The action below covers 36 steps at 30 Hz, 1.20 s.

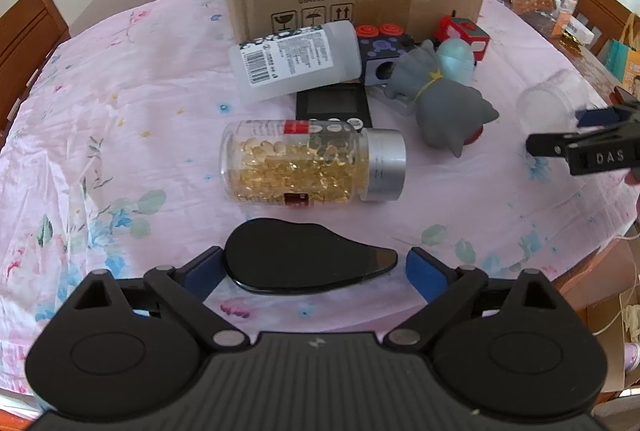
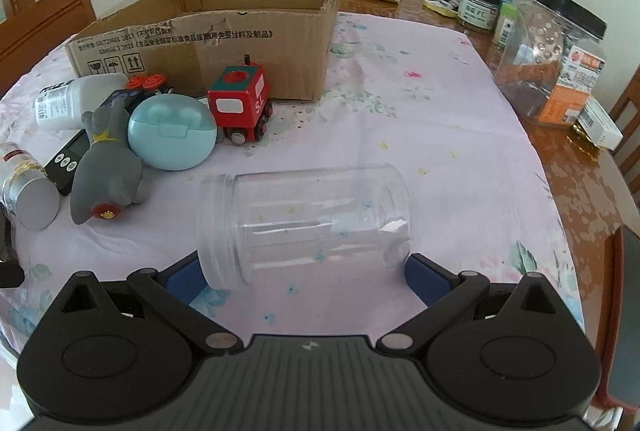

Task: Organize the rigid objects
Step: 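Close the right tool around the clear plastic jar lying on its side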

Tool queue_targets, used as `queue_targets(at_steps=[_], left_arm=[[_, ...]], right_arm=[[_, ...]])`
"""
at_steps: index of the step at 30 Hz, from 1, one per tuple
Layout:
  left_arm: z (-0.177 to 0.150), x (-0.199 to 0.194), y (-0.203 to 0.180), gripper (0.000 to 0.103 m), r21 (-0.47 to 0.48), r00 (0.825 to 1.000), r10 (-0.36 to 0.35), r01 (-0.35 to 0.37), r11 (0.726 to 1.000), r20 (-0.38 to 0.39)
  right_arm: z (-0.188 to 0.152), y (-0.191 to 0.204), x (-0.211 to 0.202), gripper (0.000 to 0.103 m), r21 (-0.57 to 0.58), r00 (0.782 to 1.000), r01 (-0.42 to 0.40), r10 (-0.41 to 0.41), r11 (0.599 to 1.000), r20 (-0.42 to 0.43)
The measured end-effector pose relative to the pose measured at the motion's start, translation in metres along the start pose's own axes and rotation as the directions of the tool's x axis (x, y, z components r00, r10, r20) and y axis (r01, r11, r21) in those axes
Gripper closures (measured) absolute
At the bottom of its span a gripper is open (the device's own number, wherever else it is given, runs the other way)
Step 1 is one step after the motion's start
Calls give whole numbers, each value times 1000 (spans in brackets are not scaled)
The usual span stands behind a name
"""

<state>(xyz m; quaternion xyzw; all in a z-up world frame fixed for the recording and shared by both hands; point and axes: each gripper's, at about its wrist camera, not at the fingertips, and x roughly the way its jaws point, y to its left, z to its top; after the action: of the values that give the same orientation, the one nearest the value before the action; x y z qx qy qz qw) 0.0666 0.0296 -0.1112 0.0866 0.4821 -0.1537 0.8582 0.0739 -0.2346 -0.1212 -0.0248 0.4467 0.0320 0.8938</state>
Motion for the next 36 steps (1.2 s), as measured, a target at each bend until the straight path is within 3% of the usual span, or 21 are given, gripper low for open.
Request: queue_targets(at_steps=[9,36], left_arm=[[-1,2,0,3,24,1000,-17,16,1000,16],[-2,2,-1,6,-75,999,39,-36,997,36]], right_arm=[[6,-2,6,0,-29,1000,-24,24,999,-1],[37,2,28,0,-46,997,-30,27,998,-77]])
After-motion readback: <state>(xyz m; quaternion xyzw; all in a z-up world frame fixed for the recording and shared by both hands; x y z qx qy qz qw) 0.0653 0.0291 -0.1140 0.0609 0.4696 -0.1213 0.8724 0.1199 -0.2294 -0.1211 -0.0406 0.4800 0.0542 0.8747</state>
